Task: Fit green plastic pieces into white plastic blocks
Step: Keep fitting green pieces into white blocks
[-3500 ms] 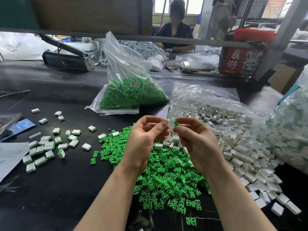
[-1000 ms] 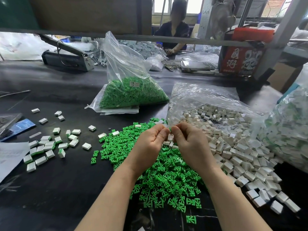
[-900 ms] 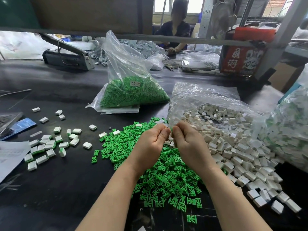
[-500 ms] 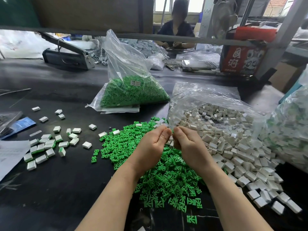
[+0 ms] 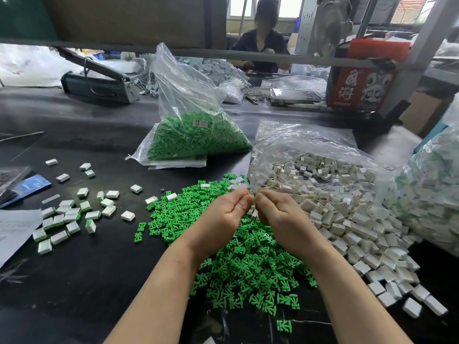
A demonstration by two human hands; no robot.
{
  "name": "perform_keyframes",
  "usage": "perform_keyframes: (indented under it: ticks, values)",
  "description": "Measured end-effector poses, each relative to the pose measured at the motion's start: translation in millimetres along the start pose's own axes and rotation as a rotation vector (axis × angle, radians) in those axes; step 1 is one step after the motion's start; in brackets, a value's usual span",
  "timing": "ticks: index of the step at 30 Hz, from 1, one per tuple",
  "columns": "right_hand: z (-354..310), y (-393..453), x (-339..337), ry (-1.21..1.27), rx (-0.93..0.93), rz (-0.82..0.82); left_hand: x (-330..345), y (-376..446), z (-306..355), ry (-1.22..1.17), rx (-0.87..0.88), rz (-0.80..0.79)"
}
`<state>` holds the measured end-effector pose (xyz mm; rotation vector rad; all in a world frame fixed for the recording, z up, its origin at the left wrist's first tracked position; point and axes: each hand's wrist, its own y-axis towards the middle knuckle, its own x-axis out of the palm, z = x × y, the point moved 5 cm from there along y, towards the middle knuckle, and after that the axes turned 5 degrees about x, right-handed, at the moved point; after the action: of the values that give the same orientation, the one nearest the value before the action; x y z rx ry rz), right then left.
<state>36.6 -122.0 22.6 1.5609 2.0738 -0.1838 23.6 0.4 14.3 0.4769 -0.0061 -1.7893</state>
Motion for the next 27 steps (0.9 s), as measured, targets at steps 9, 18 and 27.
perform_keyframes:
  ticks: [9, 18, 27]
  values:
    - [0, -1, 3, 0.011, 0.017, -0.036, -2, -2, 4, 0.128, 0.015, -0.03]
    - [2, 1, 8, 0.108, 0.024, -0.069, -2, -3, 2, 0.017, -0.004, -0.006]
    - [-3, -6, -2, 0.196, -0.052, 0.287, -5, -1, 5, -0.118, 0.035, 0.233]
